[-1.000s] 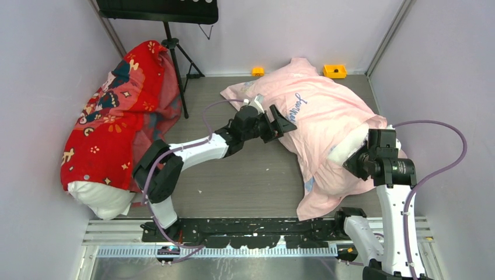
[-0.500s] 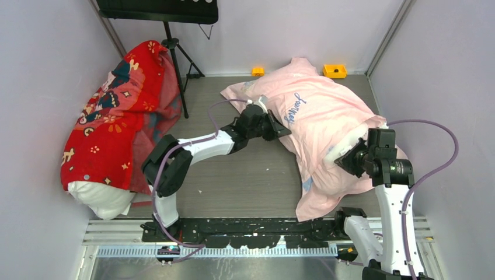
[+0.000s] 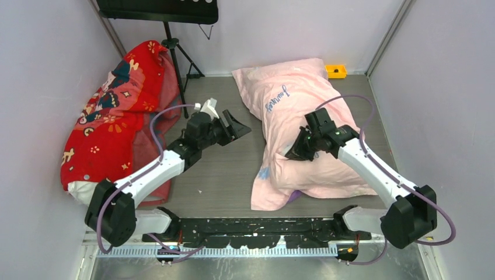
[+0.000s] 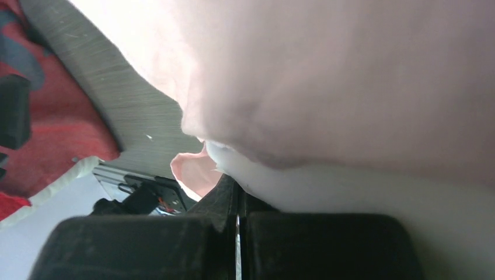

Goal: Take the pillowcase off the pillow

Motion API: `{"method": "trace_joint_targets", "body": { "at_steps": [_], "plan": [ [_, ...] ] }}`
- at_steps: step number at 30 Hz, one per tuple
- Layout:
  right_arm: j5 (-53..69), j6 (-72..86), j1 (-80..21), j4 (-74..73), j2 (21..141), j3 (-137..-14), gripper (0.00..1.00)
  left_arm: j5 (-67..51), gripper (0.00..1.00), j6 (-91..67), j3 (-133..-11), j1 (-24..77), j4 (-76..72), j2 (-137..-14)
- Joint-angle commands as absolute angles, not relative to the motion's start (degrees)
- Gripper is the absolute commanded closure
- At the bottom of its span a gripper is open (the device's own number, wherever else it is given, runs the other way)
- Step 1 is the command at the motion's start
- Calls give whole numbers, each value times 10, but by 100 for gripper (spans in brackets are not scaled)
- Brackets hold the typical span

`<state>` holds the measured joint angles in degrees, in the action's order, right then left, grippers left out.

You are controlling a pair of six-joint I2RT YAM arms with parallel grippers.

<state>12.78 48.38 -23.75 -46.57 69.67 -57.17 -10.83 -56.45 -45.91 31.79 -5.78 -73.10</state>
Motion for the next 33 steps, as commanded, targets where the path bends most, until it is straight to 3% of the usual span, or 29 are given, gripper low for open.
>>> {"method": "trace_joint_targets", "body": {
  "at_steps": [1,6,18,21,25,29,30,31,33],
  "plan": [
    [112,547,-252,-371,686,-583,100,-148,22,-529,-479,322,-53,-743],
    [66,548,-252,-442,579,-565,100,-190,3,-525,-561,351,-49,-825],
    [39,558,-252,-546,434,-519,100,-179,9,-534,-671,417,-54,-1011],
    [26,550,-252,-574,416,-525,100,-174,25,-535,-690,416,-59,-1045],
    [-11,552,-252,-628,402,-528,100,-173,85,-540,-686,416,-89,-1051],
    [-69,562,-252,-678,389,-524,100,-142,93,-527,-642,416,-101,-999],
    [-83,565,-252,-689,386,-524,95,-137,94,-519,-633,416,-97,-985],
    [-93,563,-252,-693,383,-524,83,-135,95,-511,-624,416,-91,-972],
    [-101,558,-252,-698,379,-527,33,-141,98,-500,-604,416,-86,-945]
  ]
}}
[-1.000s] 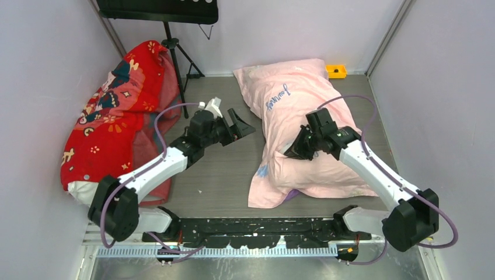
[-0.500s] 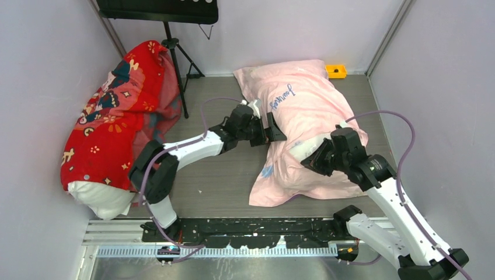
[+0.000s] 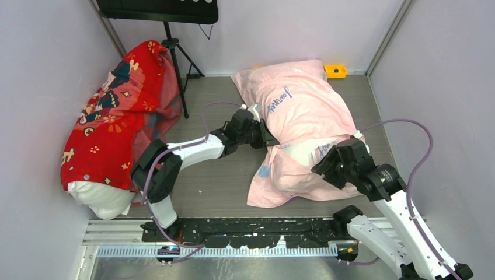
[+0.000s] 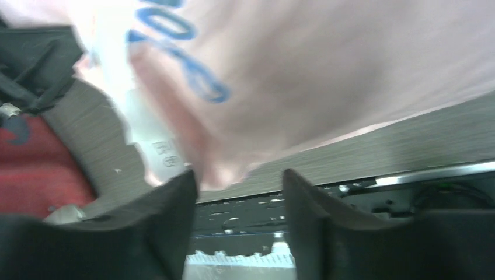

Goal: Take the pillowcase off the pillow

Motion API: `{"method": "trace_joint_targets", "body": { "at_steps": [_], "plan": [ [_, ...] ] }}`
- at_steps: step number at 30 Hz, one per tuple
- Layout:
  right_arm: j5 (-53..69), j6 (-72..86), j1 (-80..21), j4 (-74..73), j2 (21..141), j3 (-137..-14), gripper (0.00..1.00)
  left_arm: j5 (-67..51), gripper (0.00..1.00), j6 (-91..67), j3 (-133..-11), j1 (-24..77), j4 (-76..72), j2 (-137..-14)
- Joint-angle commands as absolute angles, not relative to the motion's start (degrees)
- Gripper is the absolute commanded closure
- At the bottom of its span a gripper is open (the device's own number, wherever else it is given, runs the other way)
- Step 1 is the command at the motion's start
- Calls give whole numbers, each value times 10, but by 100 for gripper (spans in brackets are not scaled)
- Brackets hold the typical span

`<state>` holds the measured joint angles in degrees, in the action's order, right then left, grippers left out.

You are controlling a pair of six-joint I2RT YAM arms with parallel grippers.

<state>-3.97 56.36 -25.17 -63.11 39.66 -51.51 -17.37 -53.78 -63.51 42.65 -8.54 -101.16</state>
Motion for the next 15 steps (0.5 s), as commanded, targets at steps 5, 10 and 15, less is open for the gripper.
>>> {"method": "trace_joint_targets", "body": {
  "at_steps": [5,10,15],
  "plan": [
    [-143,572,-252,-713,361,-532,7,-129,100,-508,-510,421,-95,-848],
    [-125,583,-252,-697,356,-503,6,-33,100,-532,-379,483,-119,-726],
    [-54,574,-252,-593,370,-460,6,62,100,-564,-309,578,-113,-643]
  ]
}}
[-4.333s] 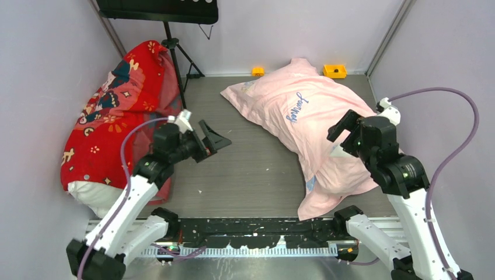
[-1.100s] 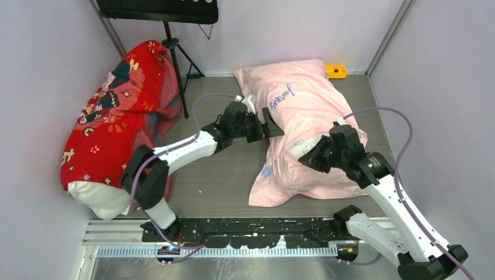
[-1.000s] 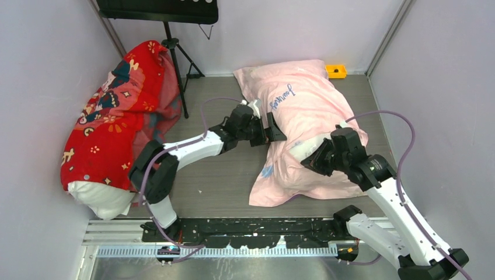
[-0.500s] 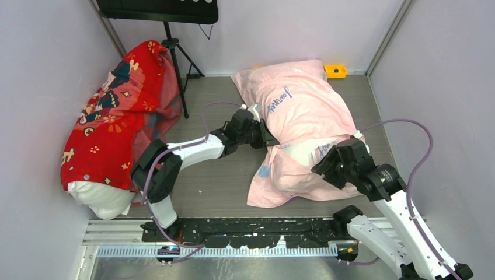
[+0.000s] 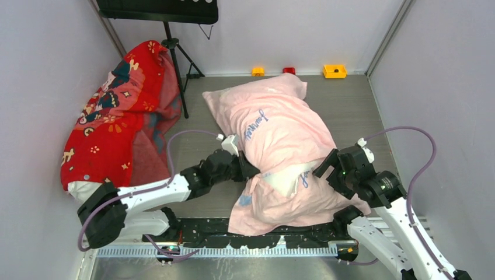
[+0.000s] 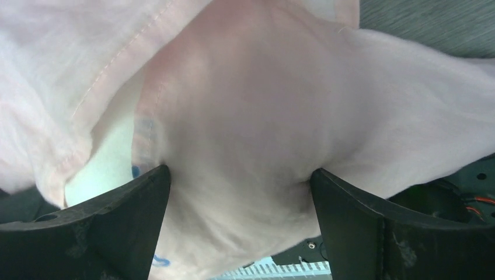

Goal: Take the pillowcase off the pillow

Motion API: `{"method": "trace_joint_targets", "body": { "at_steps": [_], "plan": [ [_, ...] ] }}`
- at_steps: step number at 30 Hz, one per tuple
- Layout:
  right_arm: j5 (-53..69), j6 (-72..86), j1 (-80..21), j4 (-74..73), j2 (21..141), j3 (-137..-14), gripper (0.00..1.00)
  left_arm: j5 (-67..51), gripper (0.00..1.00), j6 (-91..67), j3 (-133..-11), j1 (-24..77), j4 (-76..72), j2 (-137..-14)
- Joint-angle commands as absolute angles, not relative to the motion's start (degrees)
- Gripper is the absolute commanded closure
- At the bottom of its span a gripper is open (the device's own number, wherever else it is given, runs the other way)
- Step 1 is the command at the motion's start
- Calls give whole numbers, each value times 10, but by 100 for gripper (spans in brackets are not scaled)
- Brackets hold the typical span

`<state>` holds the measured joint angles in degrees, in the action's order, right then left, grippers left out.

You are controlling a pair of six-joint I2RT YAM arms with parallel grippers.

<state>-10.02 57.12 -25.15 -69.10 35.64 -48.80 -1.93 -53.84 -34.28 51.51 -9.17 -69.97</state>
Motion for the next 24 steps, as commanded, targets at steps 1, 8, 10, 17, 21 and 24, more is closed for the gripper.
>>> {"method": "trace_joint_targets", "body": {
  "at_steps": [1,8,10,17,21,24],
  "plan": [
    [-47,571,-252,-563,381,-453,6,76,100,-570,-302,591,-113,-633],
    [-16,515,-239,-393,579,-515,7,92,100,-564,-296,613,-176,-699],
    [-8,482,-208,-363,643,-568,8,84,100,-550,-304,604,-221,-725],
    [48,396,-126,-376,724,-749,13,114,73,-424,-458,584,-48,-727],
    [-7,361,-125,-488,682,-779,9,144,38,-382,-516,585,74,-682],
    [-48,360,-126,-554,614,-755,8,143,31,-366,-569,585,167,-675]
  ]
}}
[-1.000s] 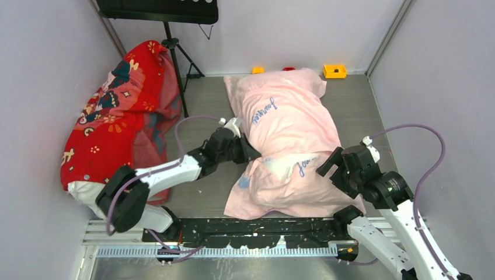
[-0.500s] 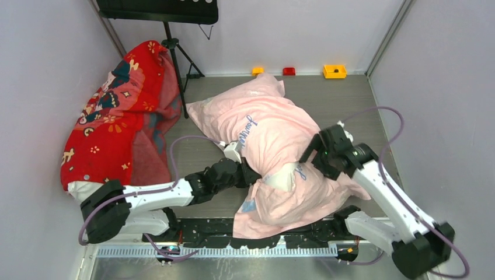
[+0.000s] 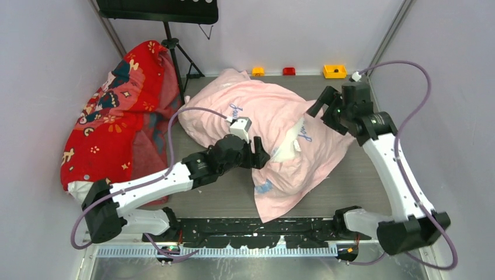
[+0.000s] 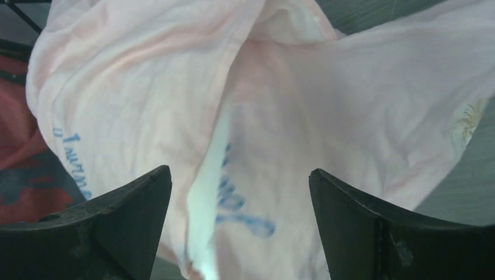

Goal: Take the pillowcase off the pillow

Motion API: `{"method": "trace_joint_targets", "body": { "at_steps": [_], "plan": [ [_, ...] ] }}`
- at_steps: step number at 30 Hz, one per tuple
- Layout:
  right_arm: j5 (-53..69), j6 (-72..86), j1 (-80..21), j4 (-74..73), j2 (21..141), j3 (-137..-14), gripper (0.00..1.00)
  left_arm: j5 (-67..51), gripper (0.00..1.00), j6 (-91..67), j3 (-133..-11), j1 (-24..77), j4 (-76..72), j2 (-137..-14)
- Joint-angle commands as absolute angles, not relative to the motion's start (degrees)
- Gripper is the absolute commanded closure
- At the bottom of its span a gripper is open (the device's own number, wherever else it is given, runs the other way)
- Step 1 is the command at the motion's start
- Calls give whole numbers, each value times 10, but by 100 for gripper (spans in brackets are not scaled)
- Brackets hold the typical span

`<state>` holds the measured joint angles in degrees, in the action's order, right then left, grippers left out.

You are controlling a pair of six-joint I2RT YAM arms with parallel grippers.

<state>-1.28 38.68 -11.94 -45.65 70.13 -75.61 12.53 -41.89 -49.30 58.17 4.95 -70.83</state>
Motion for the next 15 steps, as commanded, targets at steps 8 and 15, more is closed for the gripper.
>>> {"method": "trace_joint_targets", "body": {
  "at_steps": [8,15],
  "plan": [
    [-9,370,-125,-660,477,-710,8,138,27,-346,-663,586,317,-676],
    [106,445,-129,-573,455,-621,15,148,30,-232,-764,605,351,-740]
  ]
}}
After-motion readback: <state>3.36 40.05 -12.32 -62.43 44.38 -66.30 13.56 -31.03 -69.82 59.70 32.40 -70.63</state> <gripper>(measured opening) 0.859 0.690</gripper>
